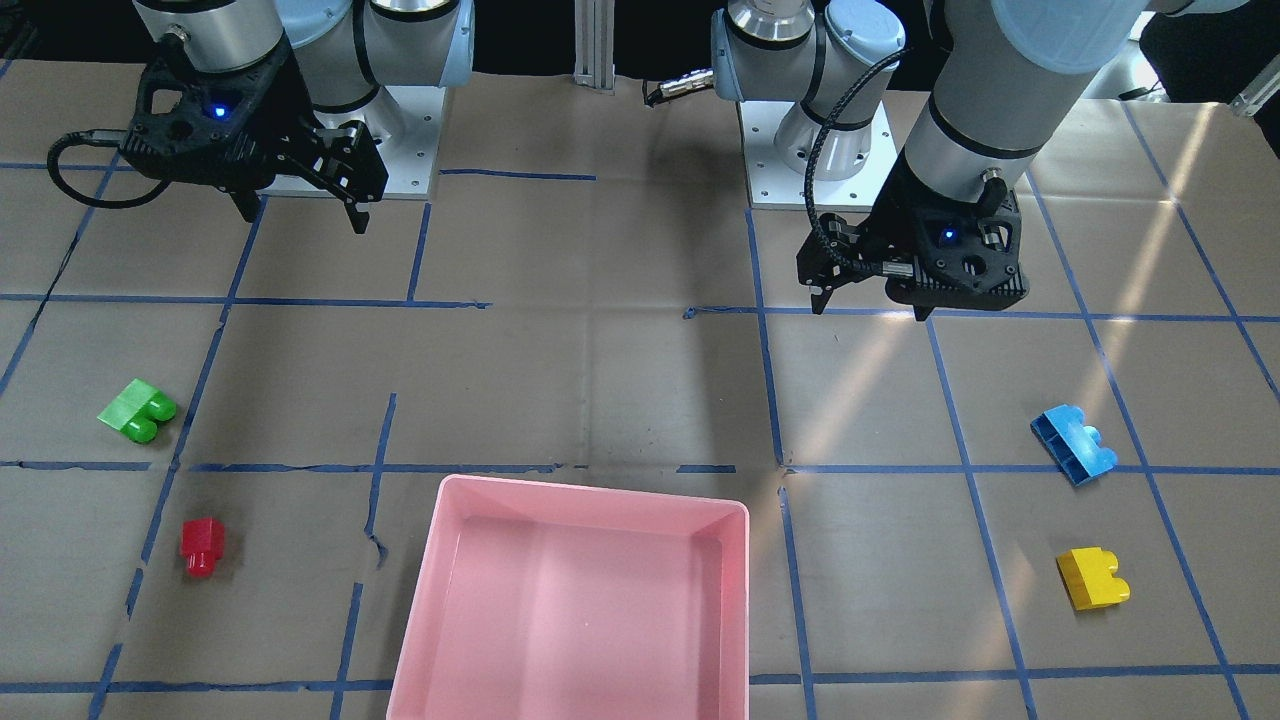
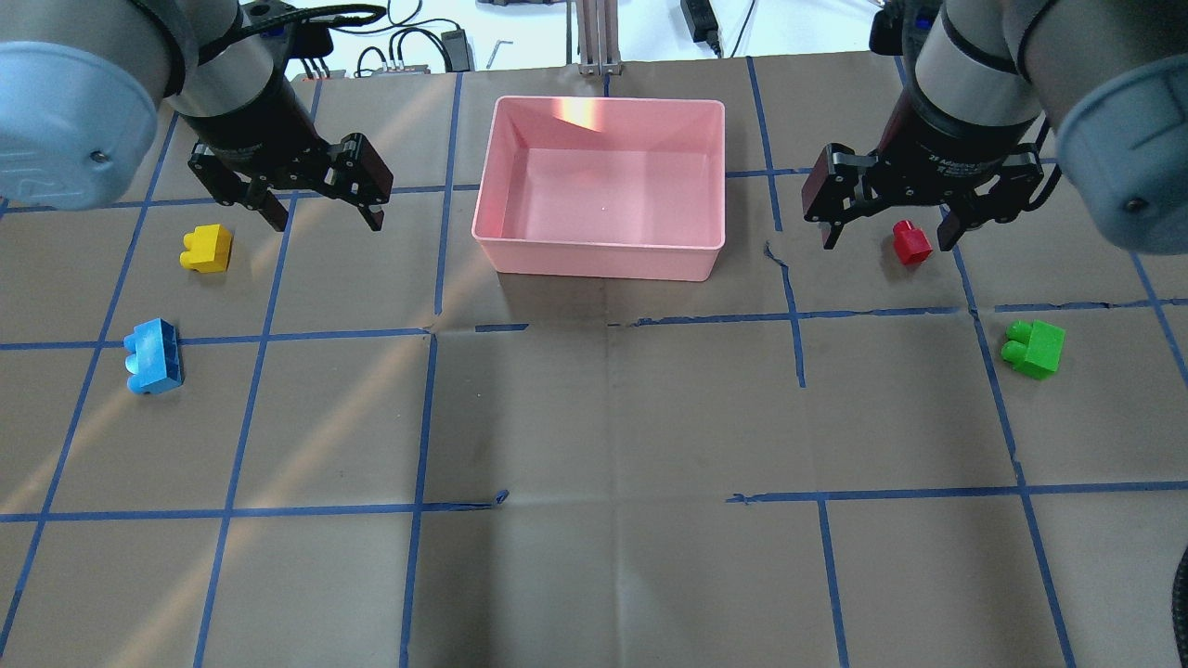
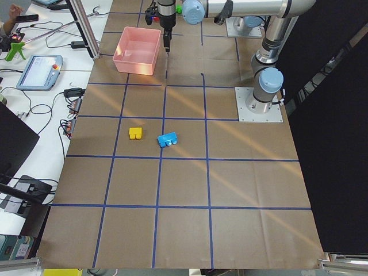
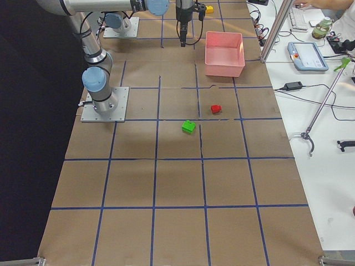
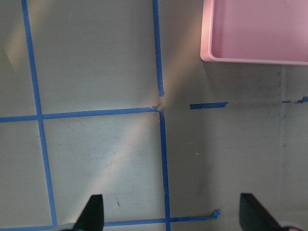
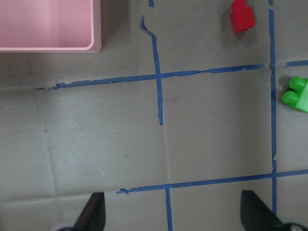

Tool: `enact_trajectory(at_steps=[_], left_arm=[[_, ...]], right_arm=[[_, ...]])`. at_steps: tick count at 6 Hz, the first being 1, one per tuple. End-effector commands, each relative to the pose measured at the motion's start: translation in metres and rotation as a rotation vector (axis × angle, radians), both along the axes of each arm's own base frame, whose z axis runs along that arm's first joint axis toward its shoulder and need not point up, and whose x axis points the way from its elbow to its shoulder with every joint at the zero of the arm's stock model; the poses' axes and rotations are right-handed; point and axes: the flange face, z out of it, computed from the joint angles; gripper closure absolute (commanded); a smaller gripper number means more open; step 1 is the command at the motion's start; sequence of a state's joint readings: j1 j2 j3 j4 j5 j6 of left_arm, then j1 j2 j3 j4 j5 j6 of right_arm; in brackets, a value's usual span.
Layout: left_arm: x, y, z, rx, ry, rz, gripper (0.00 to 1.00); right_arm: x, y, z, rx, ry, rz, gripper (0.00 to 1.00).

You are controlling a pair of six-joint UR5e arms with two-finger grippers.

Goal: Put all blocks into box

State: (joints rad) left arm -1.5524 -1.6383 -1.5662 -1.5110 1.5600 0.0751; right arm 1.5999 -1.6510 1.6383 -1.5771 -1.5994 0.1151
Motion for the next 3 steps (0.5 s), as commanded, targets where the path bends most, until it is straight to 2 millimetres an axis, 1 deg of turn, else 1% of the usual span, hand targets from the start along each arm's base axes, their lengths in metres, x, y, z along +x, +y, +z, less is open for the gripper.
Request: enact_trajectory(at_steps=[1, 3], left_arm=[[0.0, 0.0, 0.0, 0.0, 0.0, 0.0, 0.02], [0.0024, -0.0011, 0.0017, -0.005, 0.0, 0.002, 0.01]], right_arm=[[0.0, -0.0001, -0.0002, 0.001, 0.001, 0.0, 0.0], [-0.0001, 0.0004, 0.0005, -0.001, 0.0, 0.0, 0.0]])
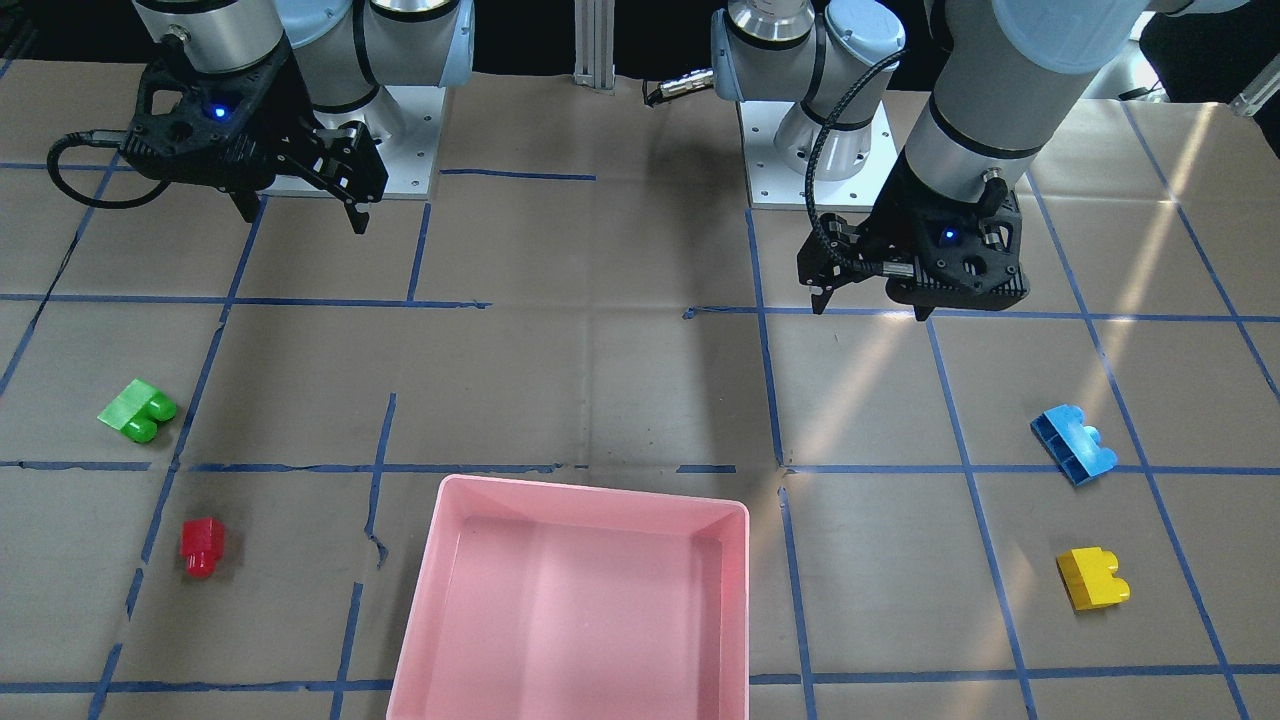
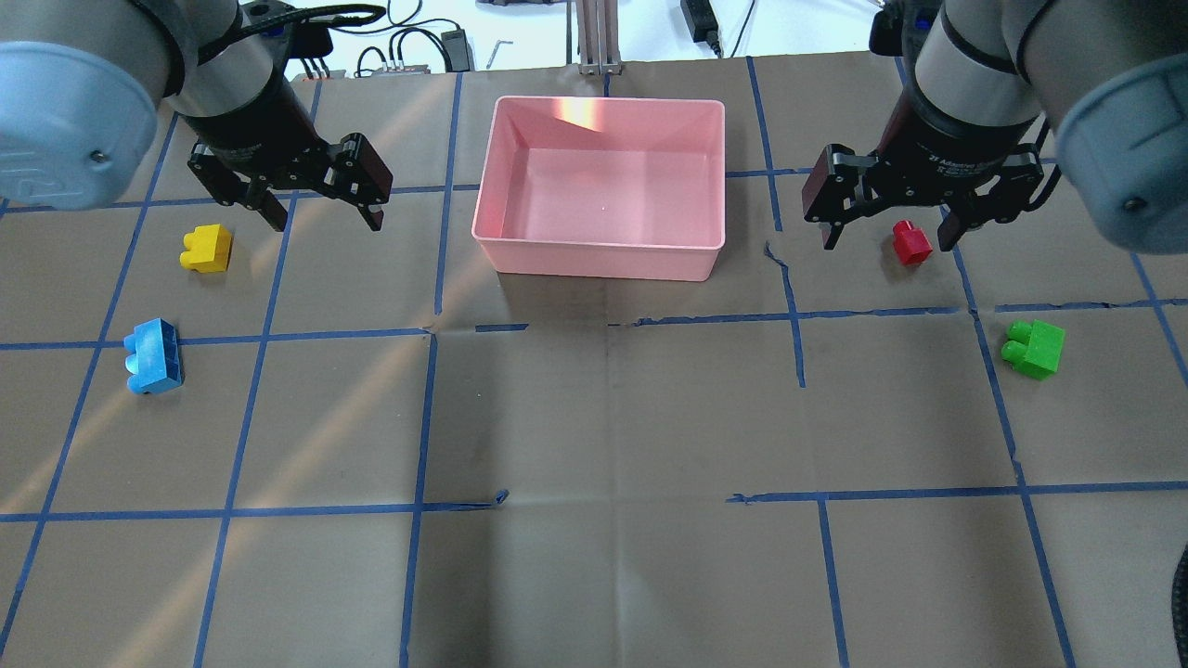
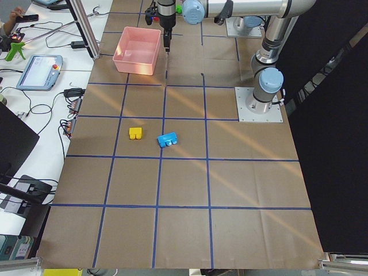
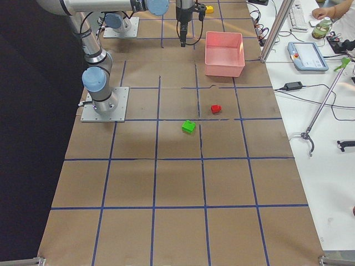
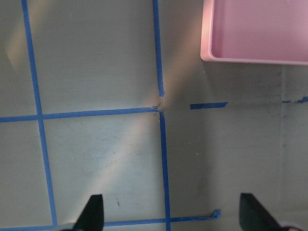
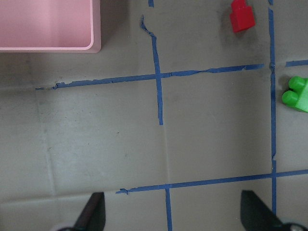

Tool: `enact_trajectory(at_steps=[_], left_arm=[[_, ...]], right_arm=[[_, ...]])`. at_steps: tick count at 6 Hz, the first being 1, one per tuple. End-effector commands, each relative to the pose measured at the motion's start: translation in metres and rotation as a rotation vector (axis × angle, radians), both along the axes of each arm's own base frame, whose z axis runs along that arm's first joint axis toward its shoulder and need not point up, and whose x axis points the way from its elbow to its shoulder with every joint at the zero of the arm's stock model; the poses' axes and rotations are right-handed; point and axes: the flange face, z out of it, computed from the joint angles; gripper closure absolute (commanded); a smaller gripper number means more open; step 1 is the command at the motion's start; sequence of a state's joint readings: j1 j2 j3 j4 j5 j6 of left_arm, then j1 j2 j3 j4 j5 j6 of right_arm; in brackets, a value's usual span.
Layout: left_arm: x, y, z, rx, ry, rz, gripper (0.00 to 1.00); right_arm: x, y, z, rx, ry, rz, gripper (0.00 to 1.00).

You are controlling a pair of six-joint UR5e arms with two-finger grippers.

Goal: Put all blocks into box

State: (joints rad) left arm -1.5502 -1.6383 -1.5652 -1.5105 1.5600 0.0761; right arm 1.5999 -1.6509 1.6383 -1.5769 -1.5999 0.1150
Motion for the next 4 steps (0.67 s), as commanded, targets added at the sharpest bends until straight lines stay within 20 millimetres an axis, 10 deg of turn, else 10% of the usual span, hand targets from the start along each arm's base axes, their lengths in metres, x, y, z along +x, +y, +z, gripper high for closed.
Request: enact_trajectory(at_steps=[1, 4], left_arm=[[0.026, -0.008, 0.013, -0.026, -0.009, 0.044, 0.02], [0.174, -0.036, -0.031, 0.019, -0.003, 0.164, 0.02]], right_arm=[[0.0, 0.0, 0.001, -0.001, -0.002, 0.0, 0.0], [0.0, 0.0, 0.001, -0.001, -0.002, 0.0, 0.0]])
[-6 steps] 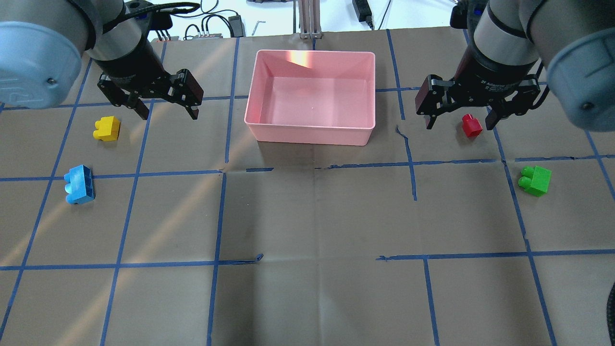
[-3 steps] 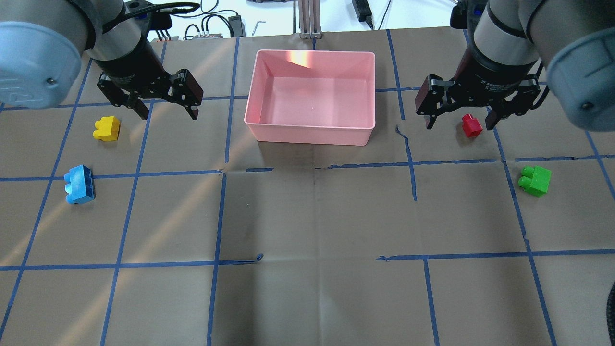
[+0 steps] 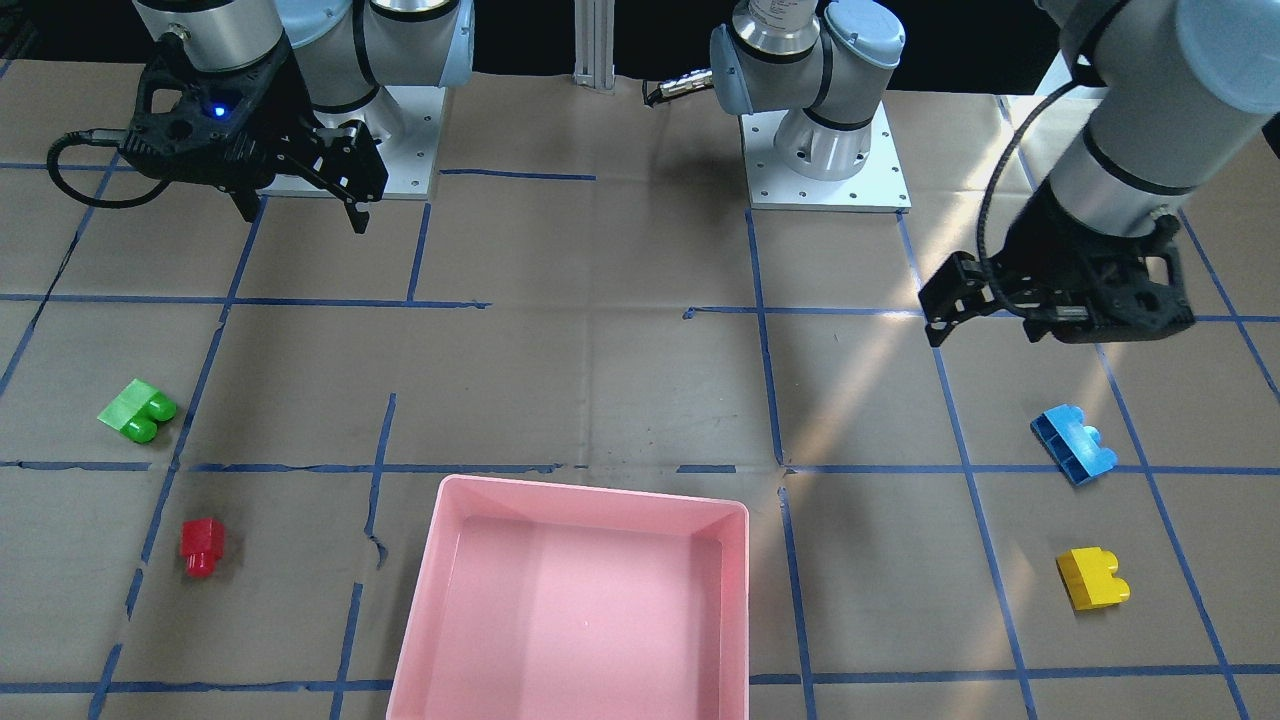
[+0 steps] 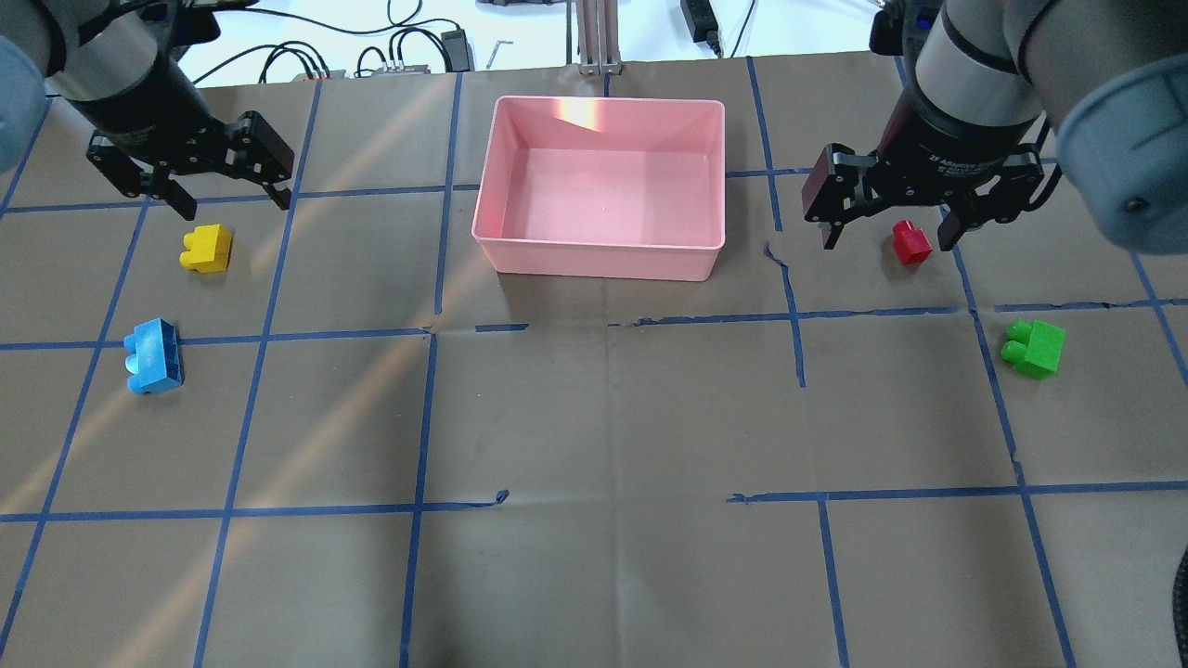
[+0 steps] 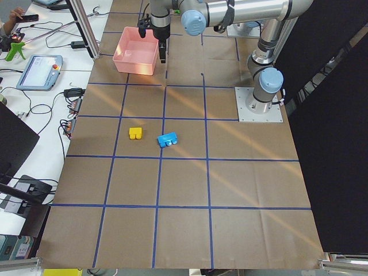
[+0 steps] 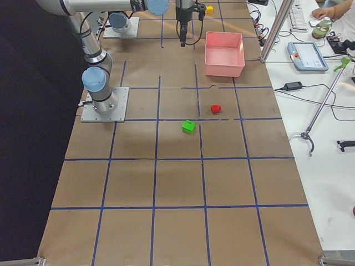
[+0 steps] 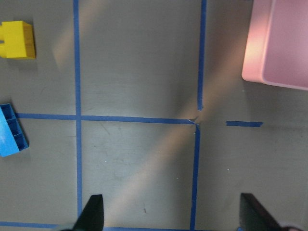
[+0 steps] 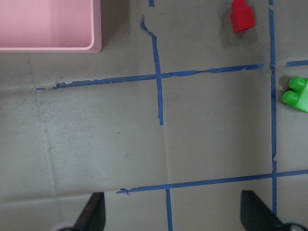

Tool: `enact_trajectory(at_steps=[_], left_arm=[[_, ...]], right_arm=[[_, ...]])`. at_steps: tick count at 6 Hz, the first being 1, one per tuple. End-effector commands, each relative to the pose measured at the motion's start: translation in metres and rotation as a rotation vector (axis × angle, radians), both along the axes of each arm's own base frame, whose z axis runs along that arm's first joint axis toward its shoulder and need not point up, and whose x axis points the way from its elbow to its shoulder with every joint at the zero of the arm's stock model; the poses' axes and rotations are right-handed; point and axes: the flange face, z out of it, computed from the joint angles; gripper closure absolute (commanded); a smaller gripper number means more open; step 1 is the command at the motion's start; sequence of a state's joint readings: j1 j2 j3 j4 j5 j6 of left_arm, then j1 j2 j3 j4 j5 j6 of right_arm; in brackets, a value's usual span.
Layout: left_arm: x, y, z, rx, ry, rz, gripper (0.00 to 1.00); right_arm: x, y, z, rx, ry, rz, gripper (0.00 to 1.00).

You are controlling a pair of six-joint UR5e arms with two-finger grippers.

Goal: Put all blocks into box

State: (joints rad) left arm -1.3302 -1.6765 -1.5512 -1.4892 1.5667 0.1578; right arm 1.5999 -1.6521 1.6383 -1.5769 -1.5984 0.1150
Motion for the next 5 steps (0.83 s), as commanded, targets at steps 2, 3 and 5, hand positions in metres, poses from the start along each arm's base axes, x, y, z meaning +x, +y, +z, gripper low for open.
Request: enact_trajectory(at_steps=[2, 3, 5], left_arm=[[0.179, 0.011, -0.074, 0.067, 0.033, 0.205, 0.03], [0.222, 0.026, -0.114, 0.04, 0.024, 0.177, 0.03], [0.263, 0.058, -0.195, -0.024, -0.006, 0.117, 0.03]], right_arm=[[0.0, 0.0, 0.0, -0.002, 0.0, 0.0, 0.0], [0.0, 0.0, 0.0, 0.0, 0.0, 0.0, 0.0], [0.0, 0.0, -0.001, 0.001, 0.002, 0.0, 0.0]])
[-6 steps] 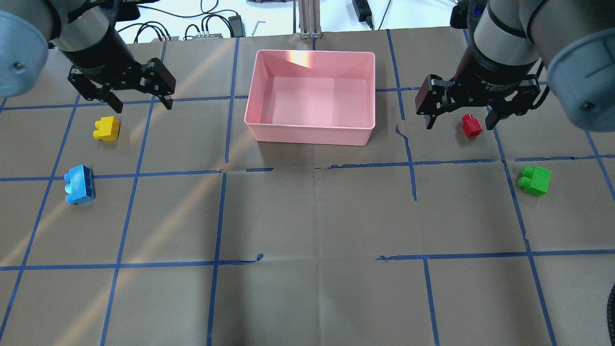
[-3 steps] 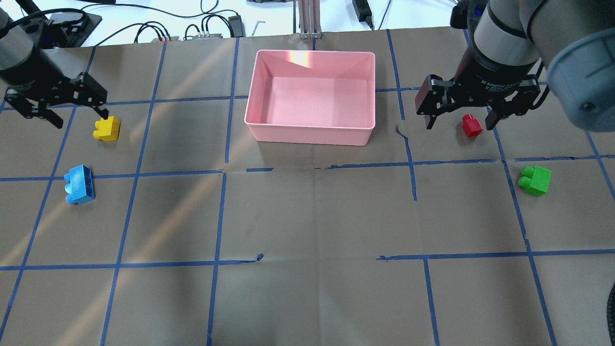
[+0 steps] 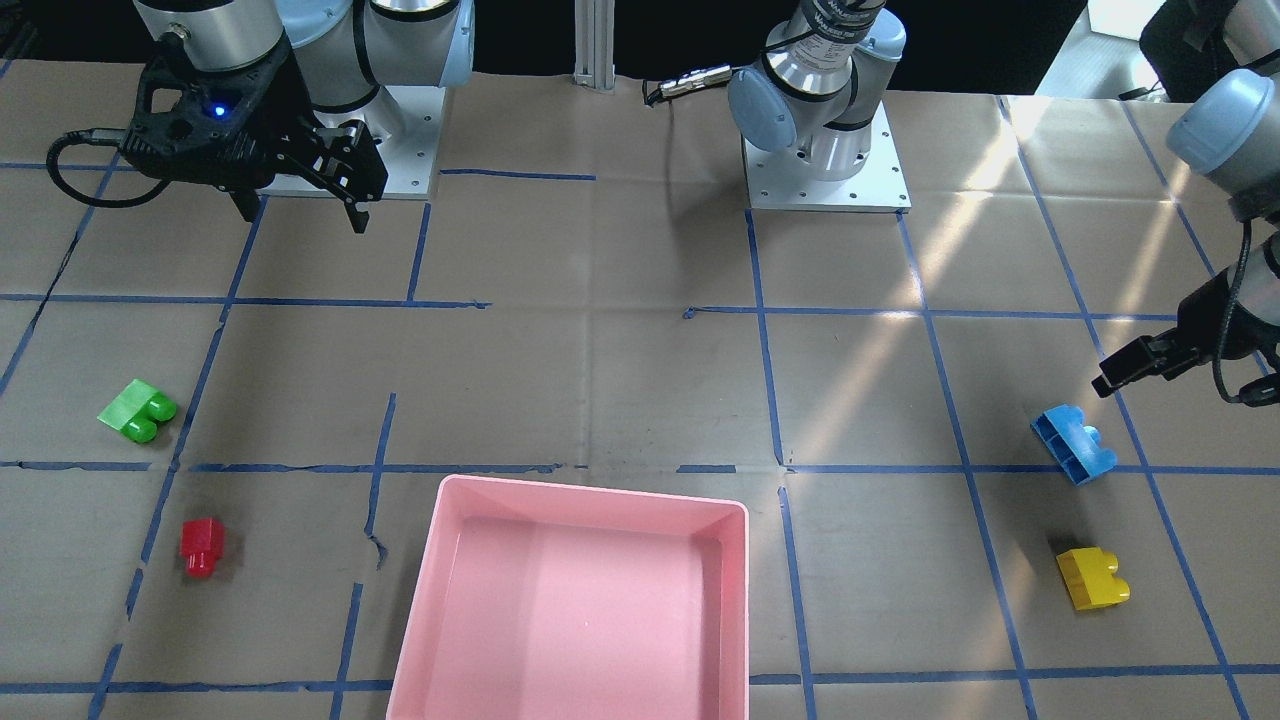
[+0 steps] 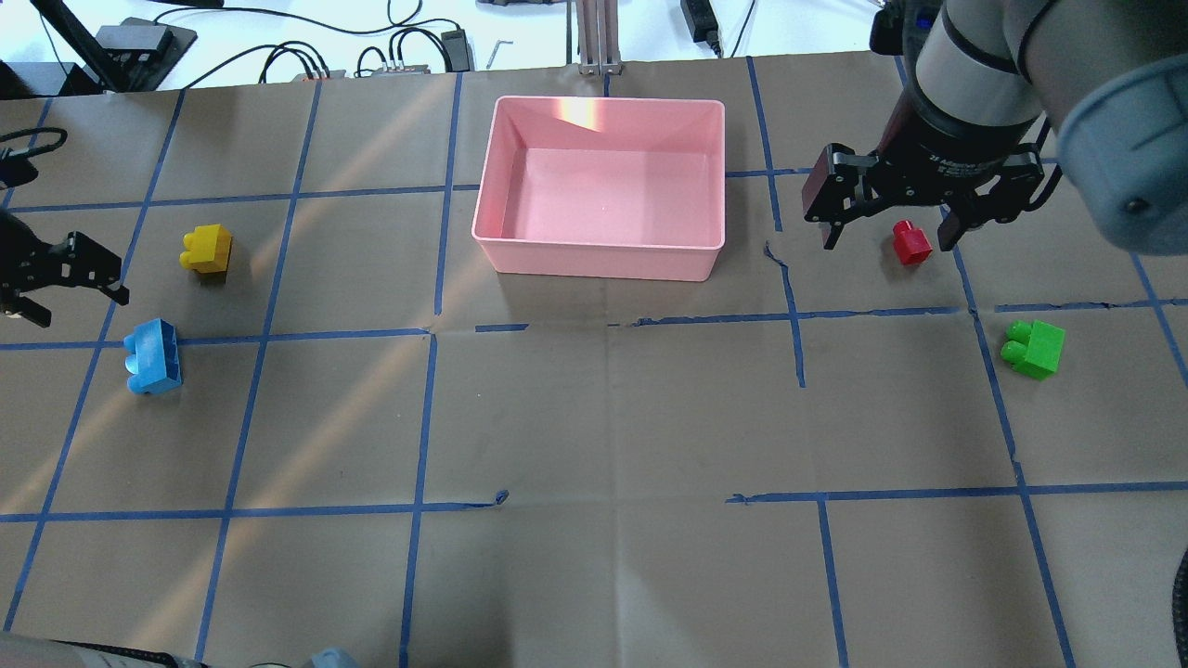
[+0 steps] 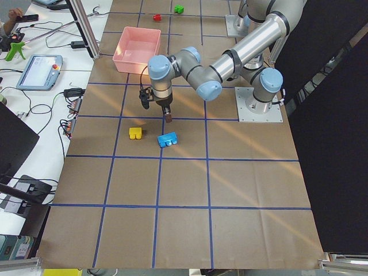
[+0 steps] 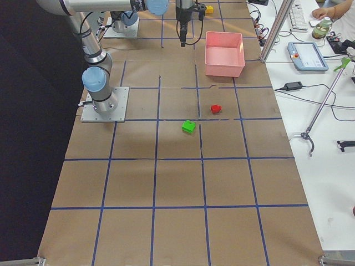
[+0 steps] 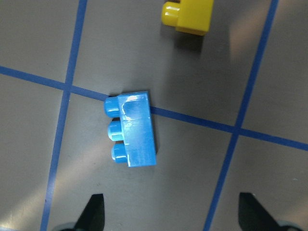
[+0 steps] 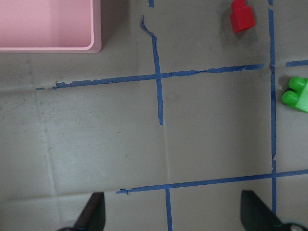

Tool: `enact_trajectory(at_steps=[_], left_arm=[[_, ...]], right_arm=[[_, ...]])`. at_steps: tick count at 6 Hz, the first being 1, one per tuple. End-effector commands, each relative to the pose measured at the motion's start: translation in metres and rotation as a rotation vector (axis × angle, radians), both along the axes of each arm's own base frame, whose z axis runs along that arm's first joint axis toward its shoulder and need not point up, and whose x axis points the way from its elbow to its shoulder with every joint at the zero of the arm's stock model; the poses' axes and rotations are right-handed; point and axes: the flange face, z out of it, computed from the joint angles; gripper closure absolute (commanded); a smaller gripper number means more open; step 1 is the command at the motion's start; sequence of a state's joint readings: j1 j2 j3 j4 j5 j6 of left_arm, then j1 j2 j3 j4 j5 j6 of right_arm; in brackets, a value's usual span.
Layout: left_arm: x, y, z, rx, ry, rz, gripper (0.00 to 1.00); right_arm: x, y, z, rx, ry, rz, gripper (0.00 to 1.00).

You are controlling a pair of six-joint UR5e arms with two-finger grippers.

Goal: Put all blocks into box

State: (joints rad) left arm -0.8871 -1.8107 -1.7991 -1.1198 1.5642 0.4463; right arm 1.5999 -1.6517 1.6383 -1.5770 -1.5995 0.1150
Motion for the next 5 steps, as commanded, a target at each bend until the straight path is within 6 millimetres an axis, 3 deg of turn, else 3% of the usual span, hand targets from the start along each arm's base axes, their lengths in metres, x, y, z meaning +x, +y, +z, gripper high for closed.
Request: enact_trajectory(at_steps=[1, 3, 5], left_arm=[[0.025, 0.022, -0.072, -0.053, -0.032, -0.024, 0.03], [0.028, 0.014, -0.114, -0.019, 0.017, -0.027, 0.03], [0.005, -0.004, -0.105, -0.068, 0.006, -0.076, 0.02]], right_arm=[[0.0, 0.0, 0.0, 0.0, 0.002, 0.0, 0.0], [0.0, 0.0, -0.001, 0.003, 0.004, 0.0, 0.0], [0.0, 0.0, 0.0, 0.001, 0.001, 0.001, 0.0]])
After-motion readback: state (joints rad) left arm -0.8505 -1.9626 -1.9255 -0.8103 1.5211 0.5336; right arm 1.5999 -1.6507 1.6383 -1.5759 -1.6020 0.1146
